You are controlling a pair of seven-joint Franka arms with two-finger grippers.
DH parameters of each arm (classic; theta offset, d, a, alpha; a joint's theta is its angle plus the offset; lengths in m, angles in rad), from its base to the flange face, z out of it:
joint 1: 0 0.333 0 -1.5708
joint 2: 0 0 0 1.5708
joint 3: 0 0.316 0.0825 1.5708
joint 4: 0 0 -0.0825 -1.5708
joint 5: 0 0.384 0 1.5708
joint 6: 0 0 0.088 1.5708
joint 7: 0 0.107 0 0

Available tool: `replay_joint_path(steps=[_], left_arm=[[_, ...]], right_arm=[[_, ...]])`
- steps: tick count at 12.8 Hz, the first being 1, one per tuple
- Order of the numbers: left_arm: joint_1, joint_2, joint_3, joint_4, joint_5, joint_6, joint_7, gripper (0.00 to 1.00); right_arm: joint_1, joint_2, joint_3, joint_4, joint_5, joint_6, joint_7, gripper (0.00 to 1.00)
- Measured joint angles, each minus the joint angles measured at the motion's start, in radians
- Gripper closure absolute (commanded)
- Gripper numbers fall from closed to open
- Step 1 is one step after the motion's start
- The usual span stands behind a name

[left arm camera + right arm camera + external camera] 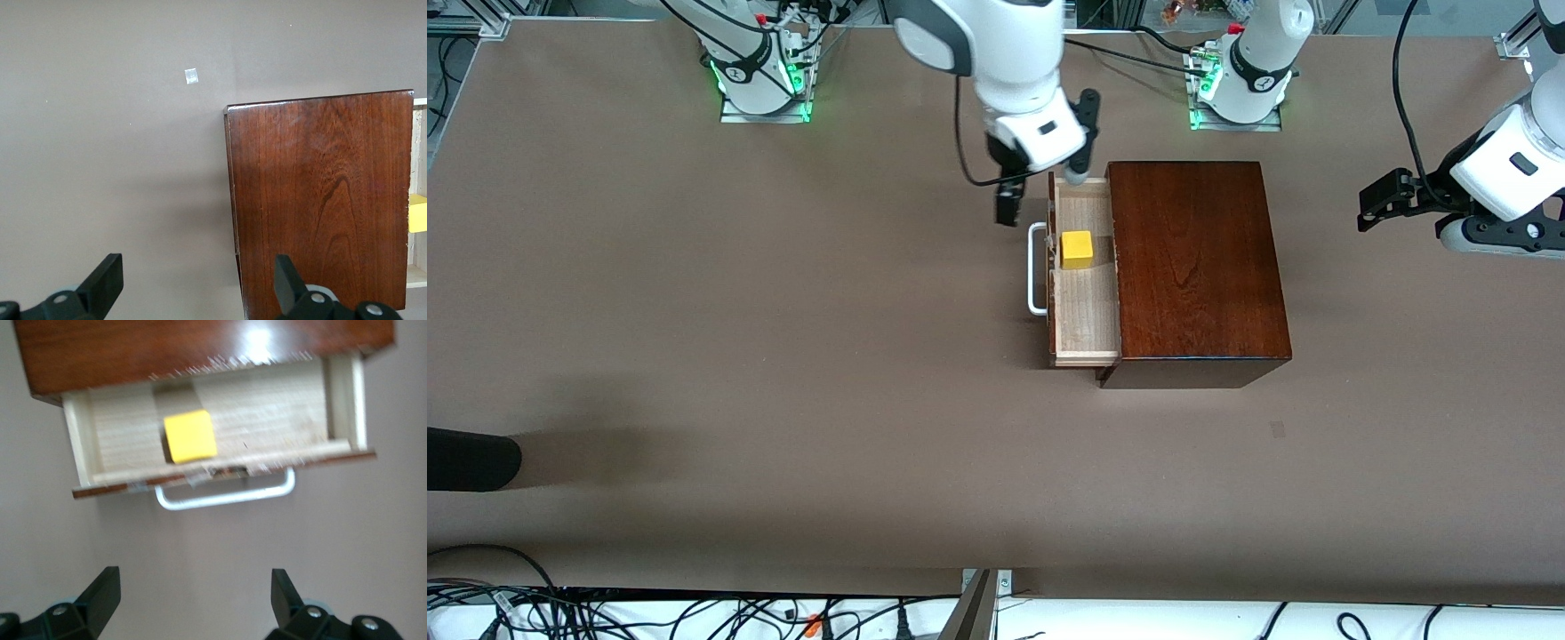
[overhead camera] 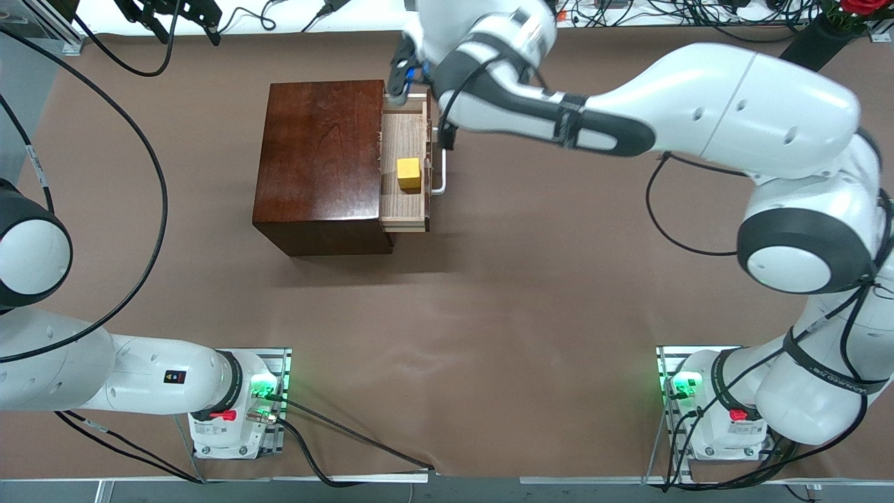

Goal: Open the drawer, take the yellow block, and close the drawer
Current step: 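Move the right gripper above the yellow cube in the drawer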

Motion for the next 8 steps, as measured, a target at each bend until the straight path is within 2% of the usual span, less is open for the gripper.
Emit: replay_joint_path(steps=[4,8], left_arm=[[0.0,0.0,0.0,0.0,0.0,0.0,0.0,0.0],[0.0,0.003,0.0,0.0,0.0,0.0,0.0,0.0]], right_arm=[[0.09,0.078,-0.002,0.012,-0.042,0.099,-0.004,0.0],[0.099,0.165,-0.008,0.053,-0.044,0.159,-0.004,0.0]])
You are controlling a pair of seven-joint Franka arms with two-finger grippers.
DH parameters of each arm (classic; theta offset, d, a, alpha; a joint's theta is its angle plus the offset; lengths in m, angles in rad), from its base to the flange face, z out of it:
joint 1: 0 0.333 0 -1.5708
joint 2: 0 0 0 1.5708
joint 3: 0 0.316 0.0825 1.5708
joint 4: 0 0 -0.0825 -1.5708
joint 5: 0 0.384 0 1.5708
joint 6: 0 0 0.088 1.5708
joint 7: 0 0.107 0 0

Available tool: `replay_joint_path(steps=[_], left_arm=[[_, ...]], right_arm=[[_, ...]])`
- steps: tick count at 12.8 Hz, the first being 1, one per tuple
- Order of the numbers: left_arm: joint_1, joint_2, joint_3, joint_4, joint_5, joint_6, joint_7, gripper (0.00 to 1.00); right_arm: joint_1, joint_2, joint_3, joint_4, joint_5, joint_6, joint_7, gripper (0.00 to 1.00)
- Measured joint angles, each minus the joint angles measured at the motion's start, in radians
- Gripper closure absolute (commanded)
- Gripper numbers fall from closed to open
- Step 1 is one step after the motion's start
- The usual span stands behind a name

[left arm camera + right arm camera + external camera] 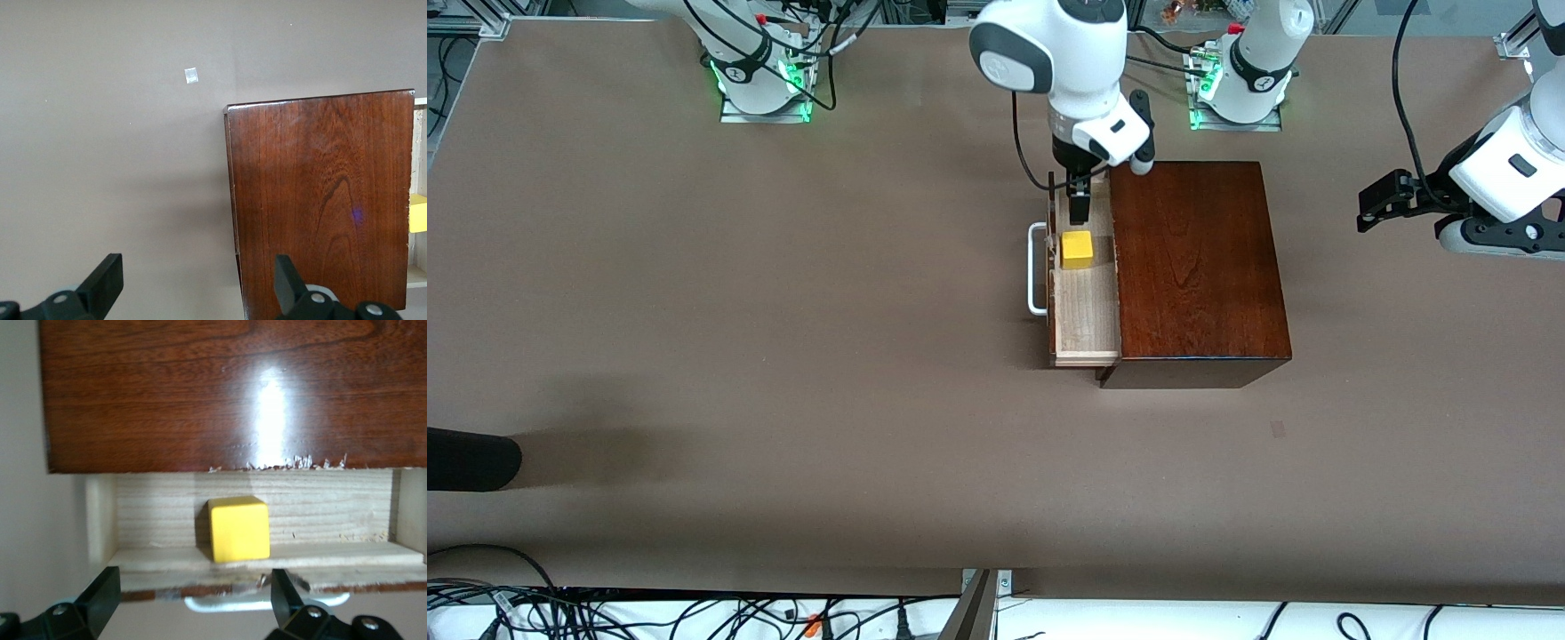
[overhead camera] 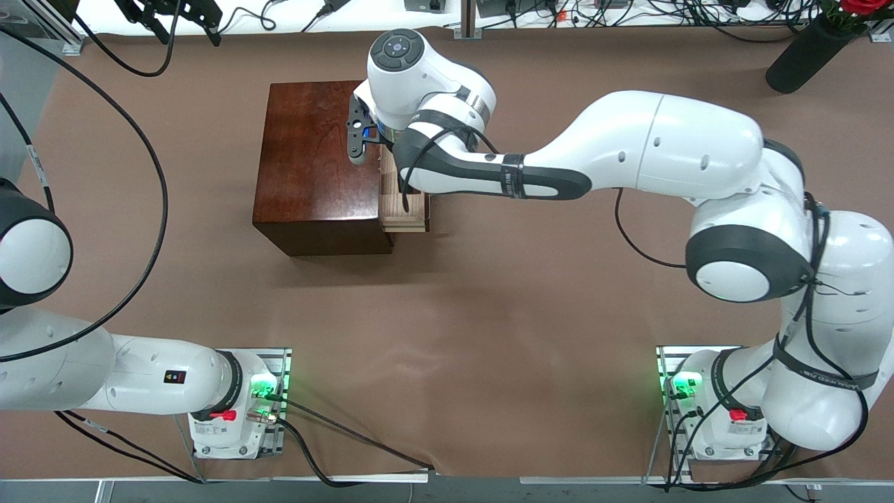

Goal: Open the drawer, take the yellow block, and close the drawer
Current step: 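Move the right gripper above the yellow cube in the drawer, then lower the right gripper and grasp the yellow cube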

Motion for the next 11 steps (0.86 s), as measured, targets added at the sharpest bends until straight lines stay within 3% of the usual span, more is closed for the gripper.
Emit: replay_joint_path(steps=[11], left_arm=[[0.0,0.006,-0.001,0.0,0.0,0.0,0.0,0.0]], right_arm=[[0.018,0.115,-0.065,0.034,-0.005,0.068,-0.003,0.0]])
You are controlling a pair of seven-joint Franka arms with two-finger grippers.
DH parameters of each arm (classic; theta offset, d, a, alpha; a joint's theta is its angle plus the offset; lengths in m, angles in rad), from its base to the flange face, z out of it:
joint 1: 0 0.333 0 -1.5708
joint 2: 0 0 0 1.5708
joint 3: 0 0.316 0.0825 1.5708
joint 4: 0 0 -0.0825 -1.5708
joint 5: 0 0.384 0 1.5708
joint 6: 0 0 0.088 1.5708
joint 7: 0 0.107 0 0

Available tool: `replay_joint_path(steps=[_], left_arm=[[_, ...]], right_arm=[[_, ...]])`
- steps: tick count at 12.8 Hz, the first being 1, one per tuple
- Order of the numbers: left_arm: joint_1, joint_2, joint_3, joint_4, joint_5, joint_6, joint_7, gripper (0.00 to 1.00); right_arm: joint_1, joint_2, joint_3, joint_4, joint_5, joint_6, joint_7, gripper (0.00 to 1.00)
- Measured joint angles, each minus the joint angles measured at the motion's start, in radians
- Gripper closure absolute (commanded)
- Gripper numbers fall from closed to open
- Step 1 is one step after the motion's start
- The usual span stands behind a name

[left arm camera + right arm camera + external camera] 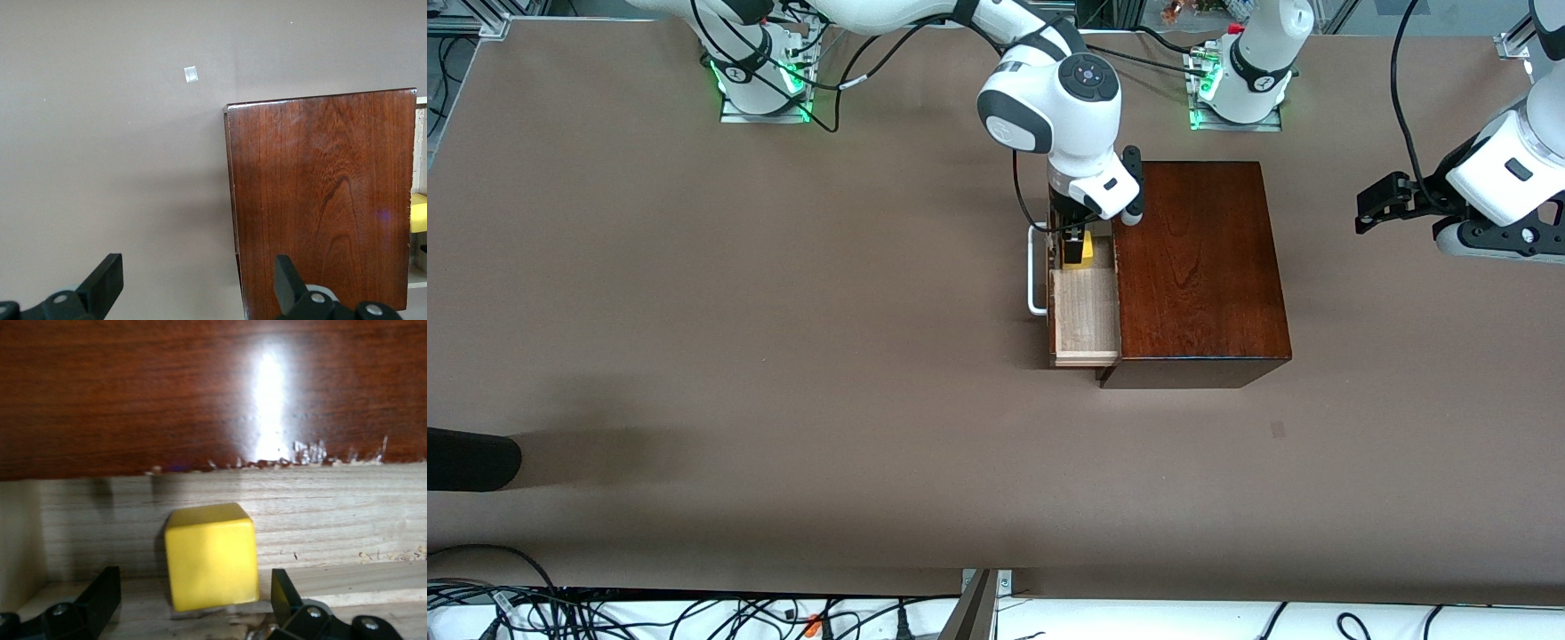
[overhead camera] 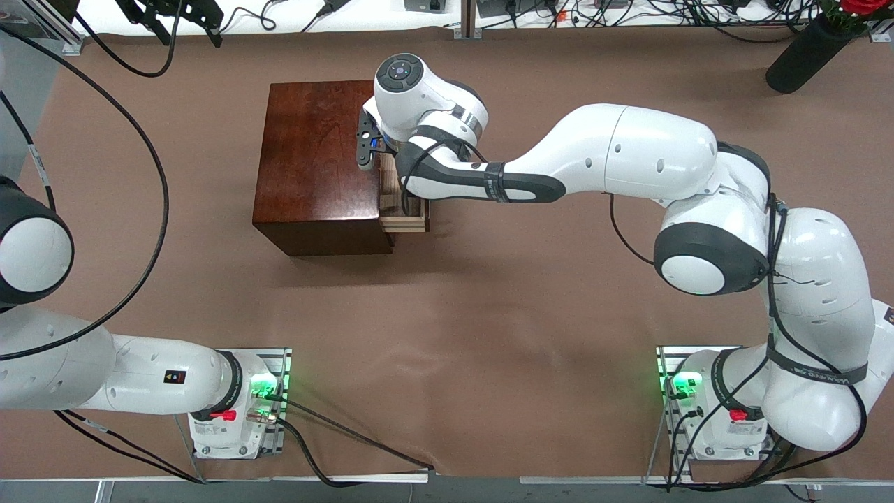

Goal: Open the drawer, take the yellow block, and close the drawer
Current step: 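Lower the right gripper and grasp the yellow cube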

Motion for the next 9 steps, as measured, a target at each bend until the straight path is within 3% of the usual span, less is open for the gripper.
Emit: replay_joint_path(steps=[3,4,7,9], left_arm=[[0.0,0.001,0.0,0.0,0.0,0.0,0.0,0.0],[0.0,0.001,0.0,0.0,0.0,0.0,0.0,0.0],[0.0,0.001,0.0,0.0,0.0,0.0,0.0,0.0],[0.0,0.001,0.0,0.0,0.0,0.0,0.0,0.0]], right_arm=[[0.011,0.009,-0.017,0.001,0.0,0.012,0.0,0.03],[0.016,0.01,-0.021,0.002,0.0,0.014,0.0,0.15],[0.022,0.01,-0.022,0.005,-0.01,0.014,-0.001,0.71],[0.025,0.011,-0.022,0.007,-0.014,0.014,-0.001,0.84]])
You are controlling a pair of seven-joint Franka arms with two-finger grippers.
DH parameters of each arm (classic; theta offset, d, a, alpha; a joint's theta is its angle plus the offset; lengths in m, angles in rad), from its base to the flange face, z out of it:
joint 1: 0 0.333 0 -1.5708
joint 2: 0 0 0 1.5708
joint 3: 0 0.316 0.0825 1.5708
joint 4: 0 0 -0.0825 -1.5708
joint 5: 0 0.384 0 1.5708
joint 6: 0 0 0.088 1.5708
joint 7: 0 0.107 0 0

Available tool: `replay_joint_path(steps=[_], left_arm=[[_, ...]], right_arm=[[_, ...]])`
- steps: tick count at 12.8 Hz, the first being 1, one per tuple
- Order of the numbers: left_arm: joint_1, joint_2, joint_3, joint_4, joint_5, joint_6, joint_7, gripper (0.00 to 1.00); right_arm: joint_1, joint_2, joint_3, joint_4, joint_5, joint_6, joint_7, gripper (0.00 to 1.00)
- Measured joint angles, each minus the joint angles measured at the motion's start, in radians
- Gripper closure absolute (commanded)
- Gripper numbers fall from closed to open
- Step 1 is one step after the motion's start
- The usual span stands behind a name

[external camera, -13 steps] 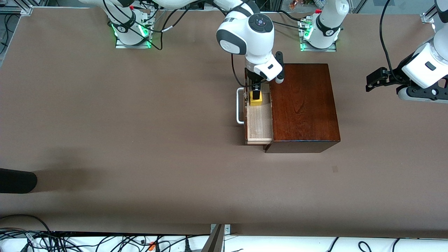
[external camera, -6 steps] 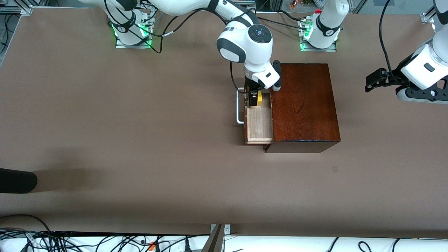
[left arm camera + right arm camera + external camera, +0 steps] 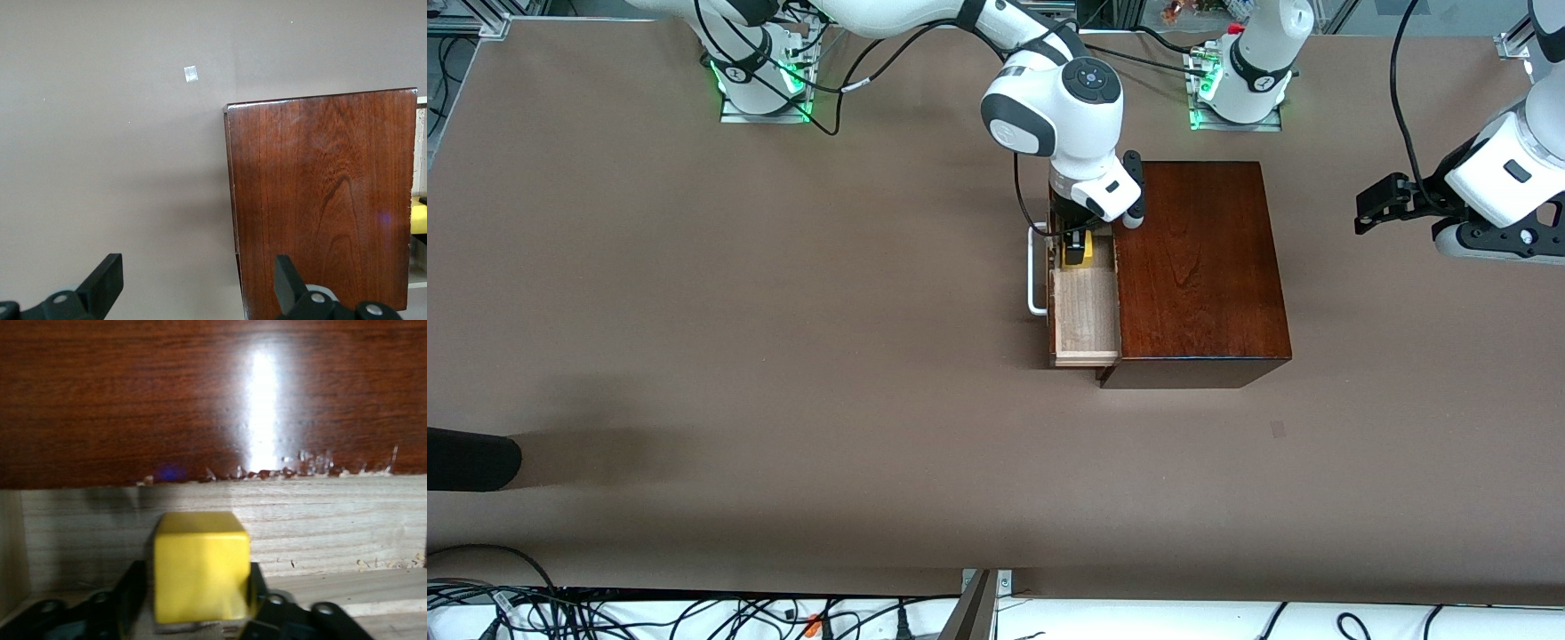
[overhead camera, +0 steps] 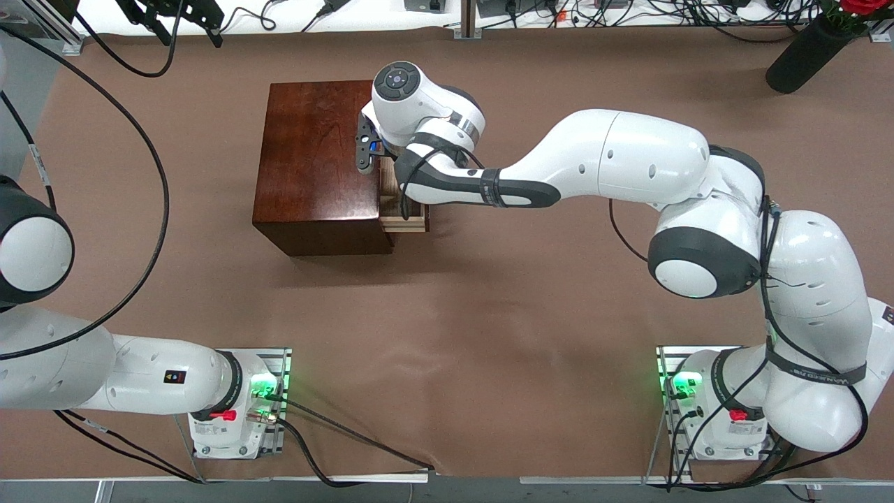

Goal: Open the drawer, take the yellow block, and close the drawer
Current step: 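Lower the right gripper and grasp the yellow cube, then lift the cube with the right gripper while the left gripper reaches the drawer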

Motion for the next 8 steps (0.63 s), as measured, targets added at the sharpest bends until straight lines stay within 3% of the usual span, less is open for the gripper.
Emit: replay_joint_path(steps=[2,4,8], left_arm=[[0.0,0.0,0.0,0.0,0.0,0.0,0.0,0.0],[0.0,0.0,0.0,0.0,0.0,0.0,0.0,0.0],[0.0,0.0,0.0,0.0,0.0,0.0,0.0,0.0]], right_arm=[[0.001,0.0,-0.001,0.004,0.0,-0.002,0.0,0.91],[0.002,0.0,-0.003,0.017,0.0,-0.032,0.003,0.91],[0.007,-0.031,0.006,0.183,0.014,-0.237,0.009,0.91]])
